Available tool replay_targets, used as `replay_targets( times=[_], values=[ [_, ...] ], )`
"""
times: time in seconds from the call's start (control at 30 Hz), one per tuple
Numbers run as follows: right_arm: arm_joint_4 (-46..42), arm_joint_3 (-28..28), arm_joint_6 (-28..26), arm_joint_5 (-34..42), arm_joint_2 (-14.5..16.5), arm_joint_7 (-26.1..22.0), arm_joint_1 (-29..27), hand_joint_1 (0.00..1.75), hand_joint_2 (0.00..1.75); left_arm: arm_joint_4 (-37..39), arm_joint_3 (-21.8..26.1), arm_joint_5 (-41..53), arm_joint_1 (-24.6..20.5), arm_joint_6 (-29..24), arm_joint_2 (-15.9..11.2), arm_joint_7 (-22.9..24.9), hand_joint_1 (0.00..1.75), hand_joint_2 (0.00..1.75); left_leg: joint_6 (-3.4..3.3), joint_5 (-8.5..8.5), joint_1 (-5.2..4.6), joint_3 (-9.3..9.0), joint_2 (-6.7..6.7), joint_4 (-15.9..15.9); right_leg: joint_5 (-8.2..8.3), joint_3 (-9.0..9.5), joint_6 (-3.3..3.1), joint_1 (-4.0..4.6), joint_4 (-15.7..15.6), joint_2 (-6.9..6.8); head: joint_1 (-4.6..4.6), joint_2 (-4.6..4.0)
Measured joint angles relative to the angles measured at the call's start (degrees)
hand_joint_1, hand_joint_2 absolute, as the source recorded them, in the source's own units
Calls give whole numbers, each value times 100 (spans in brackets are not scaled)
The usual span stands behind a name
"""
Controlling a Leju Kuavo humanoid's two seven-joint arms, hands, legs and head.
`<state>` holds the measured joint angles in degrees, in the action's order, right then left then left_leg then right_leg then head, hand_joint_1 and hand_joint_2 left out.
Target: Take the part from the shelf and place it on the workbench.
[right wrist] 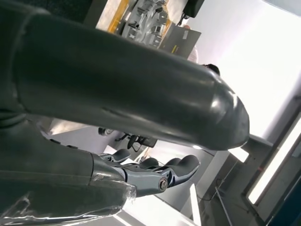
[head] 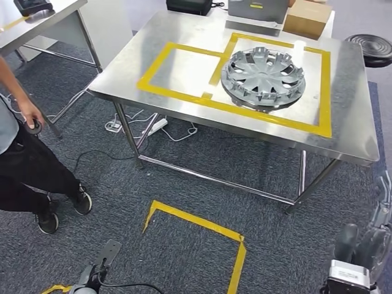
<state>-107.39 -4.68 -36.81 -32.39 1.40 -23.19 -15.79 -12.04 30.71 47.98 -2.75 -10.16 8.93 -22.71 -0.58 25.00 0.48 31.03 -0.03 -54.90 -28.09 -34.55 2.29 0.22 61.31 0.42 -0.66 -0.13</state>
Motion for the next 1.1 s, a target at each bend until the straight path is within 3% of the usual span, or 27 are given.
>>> replay_targets(
  times=[0.07, 0.1, 0.13, 0.17, 0.23, 0.3, 0.4, 0.47, 0.5, 0.57, 0.63, 0.67, 0.7, 0.77, 0.8, 0.87, 0.97, 1.03, 1.1],
  values=[
    [1, 0, 0, 1, 0, 0, -5, 0, 0, 0, 5, 0, 1, 0, -4, 0, 0, 0, -19, 0, 2, 12, 1, -5, -398, -372, 56, -22, 826, -3, 27, 0],
    [1, 0, 0, 1, 0, 0, -11, 0, 0, 0, 5, 0, 5, 1, -3, 0, 0, 0, -20, -1, 3, 15, 1, -7, -516, -528, 75, -33, 1166, -4, 26, 0],
    [1, 0, 0, 2, 0, 1, -16, 0, 0, 0, 6, 0, 7, 2, -3, 0, 0, 0, -18, 1, 5, 13, 1, -10, -521, -593, 89, -41, 1310, -4, 27, 0],
    [1, 1, 0, 2, 0, 1, -19, 0, 0, 0, 7, 0, 8, 2, -3, 0, 0, 0, -14, 3, 10, 6, -1, -12, -403, -533, 97, -50, 1193, -5, 27, 0],
    [1, 1, 0, 1, 0, 2, -17, 0, 0, 0, 9, 0, 8, 2, -1, 0, 0, 0, 18, 23, 24, -18, -9, -23, 2, -131, 113, -75, 391, -7, 28, 0],
    [2, -1, 0, 1, 0, 1, -12, 0, 0, 0, 13, 0, 7, 2, -4, 0, 0, 0, 78, 47, 15, -13, -21, -62, 210, 227, 95, -79, -284, 6, 30, 0],
    [2, 10, -1, 0, 0, 2, -21, 0, 0, 0, 15, 0, 8, 2, -7, 0, 0, 0, 164, 40, 6, 25, -27, -90, 206, 262, -6, -57, -372, 28, 17, 0],
    [1, 21, -2, 0, 6, 0, -21, 0, 0, 0, 15, 0, 3, 1, -8, 0, 0, 0, 217, 154, 13, 87, -23, -225, 217, 251, -90, -68, -373, 25, 8, 0],
    [1, 24, -2, 0, 9, -1, -20, 0, 0, 0, 14, 0, 0, 1, -7, 0, 0, 0, 241, 302, 13, 189, -21, -452, 224, 251, -129, -79, -381, 18, 0, 0],
    [1, 28, -2, 0, 11, -3, -21, 0, 0, 0, 13, 0, 0, 2, -4, 0, 0, 0, 267, 688, 11, 551, -19, -1226, 229, 234, -178, -78, -382, 5, -13, 0],
    [2, 30, -1, -1, 11, -4, -22, 0, 0, 0, 13, 0, 9, 2, -3, 0, 0, 0, 269, 865, 11, 841, -19, -1826, 233, 221, -191, -71, -380, 3, -13, 0],
    [3, 30, -1, -1, 12, -4, -23, 0, 0, 0, 14, 0, 11, 2, -5, 0, 0, 0, 261, 781, 10, 842, -19, -1819, 234, 222, -192, -69, -379, 7, -13, 0],
    [3, 31, 0, -1, 13, -4, -23, 0, 0, 0, 14, 0, 11, 2, -7, 0, 0, 0, 249, 599, 10, 730, -19, -1578, 233, 231, -191, -70, -379, 11, -13, 0],
    [3, 32, 0, -1, 13, -4, -22, 0, 0, 0, 15, -1, 6, 2, -10, 0, 0, 0, 222, 192, 9, 329, -17, -741, 222, 244, -166, -61, -368, 18, -15, 0],
    [3, 32, 0, -1, 13, -4, -21, 0, 0, 0, 15, -1, 1, 2, -9, 0, 0, 0, 209, 87, 9, 182, -17, -417, 217, 235, -142, -49, -357, 21, -16, 0],
    [3, 32, 0, -1, 13, -4, -22, 0, 0, 0, 15, 0, 0, 3, -5, 0, 0, 0, 176, 67, -1, 98, -19, -169, 225, 203, -81, -28, -351, 24, -15, 1],
    [2, 32, -1, -1, 13, -4, -22, 0, 0, 0, 17, 0, 9, 2, 1, 0, 0, 0, 75, 37, 13, 118, -17, -144, 173, 150, 2, -40, -294, 18, -2, 0],
    [1, 32, -1, 0, 13, -4, -21, 0, 0, 0, 25, 0, 3, 0, -3, 0, 0, 0, 20, 22, 30, 119, -13, -130, -132, -94, 53, -48, 226, 7, 24, 1],
    [2, 32, -2, 1, 13, -3, -23, 0, 0, 0, 30, 0, 9, 0, -5, 0, 0, 0, 2, 22, 20, 125, -11, -134, -494, -475, 84, -55, 1053, 1, 39, 1]
  ],
)
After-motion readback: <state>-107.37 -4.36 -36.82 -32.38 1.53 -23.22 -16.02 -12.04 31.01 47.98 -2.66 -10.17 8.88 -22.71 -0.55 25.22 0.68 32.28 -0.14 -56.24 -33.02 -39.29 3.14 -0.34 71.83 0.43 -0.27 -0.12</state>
